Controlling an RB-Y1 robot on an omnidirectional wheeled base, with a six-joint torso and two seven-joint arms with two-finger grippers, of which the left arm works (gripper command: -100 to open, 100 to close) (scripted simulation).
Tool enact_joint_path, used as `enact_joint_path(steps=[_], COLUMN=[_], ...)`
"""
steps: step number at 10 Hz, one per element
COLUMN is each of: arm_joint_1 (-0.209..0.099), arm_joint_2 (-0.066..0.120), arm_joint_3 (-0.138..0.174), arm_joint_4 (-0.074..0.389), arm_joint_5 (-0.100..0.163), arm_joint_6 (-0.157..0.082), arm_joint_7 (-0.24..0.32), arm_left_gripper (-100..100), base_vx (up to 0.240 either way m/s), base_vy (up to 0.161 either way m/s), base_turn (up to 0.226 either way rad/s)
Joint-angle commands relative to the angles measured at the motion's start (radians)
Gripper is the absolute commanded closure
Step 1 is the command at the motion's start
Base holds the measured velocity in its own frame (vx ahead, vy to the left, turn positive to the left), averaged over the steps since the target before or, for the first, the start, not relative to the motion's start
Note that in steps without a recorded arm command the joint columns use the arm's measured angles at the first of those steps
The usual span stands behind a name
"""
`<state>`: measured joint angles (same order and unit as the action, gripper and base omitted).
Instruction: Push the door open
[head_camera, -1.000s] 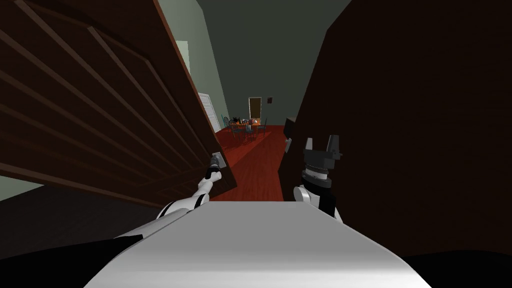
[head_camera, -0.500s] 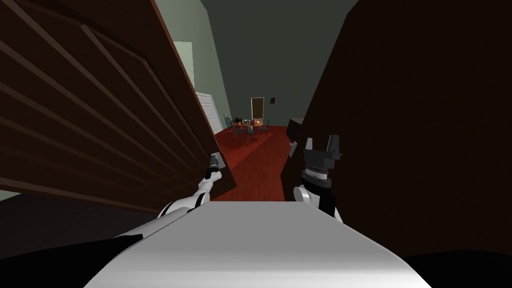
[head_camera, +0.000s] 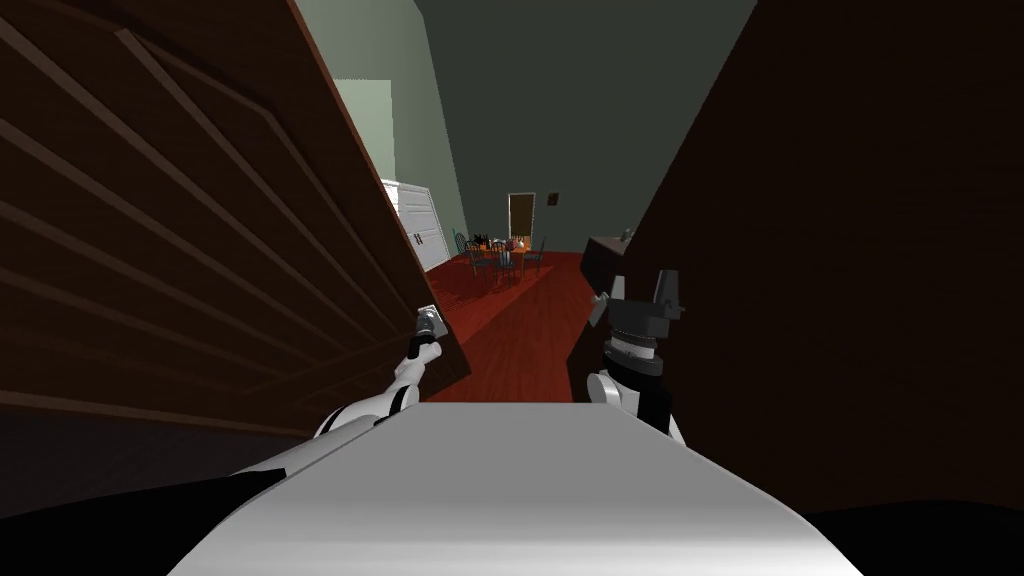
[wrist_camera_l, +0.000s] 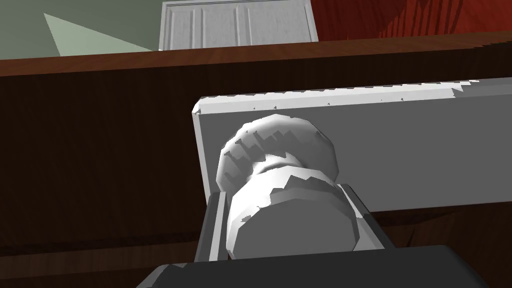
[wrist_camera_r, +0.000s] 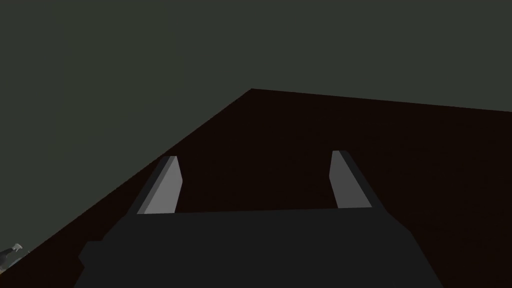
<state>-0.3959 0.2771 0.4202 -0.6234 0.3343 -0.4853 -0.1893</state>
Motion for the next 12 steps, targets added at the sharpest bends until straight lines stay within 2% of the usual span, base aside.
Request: enact_joint_path(steps=[1,3,12], arm_joint_1=[-0.006,0.001,0.017], arm_joint_2=[0.002,0.001,0.034], arm_joint_3=[0.014,0.016,0.114], arm_joint_4=[0.007,0.004,0.014], arm_joint_5=[0.005,0.006,0.049], arm_joint_6=[-0.006,-0.003,-0.014], arm_joint_7=[-0.011,-0.012,-0.061], arm_left_gripper=[100,100,100], base_vx=[0.196,0.125,0.187], base_vy=[-0.034,-0.022,-0.011], base_turn=[0.075,0.051,0.044])
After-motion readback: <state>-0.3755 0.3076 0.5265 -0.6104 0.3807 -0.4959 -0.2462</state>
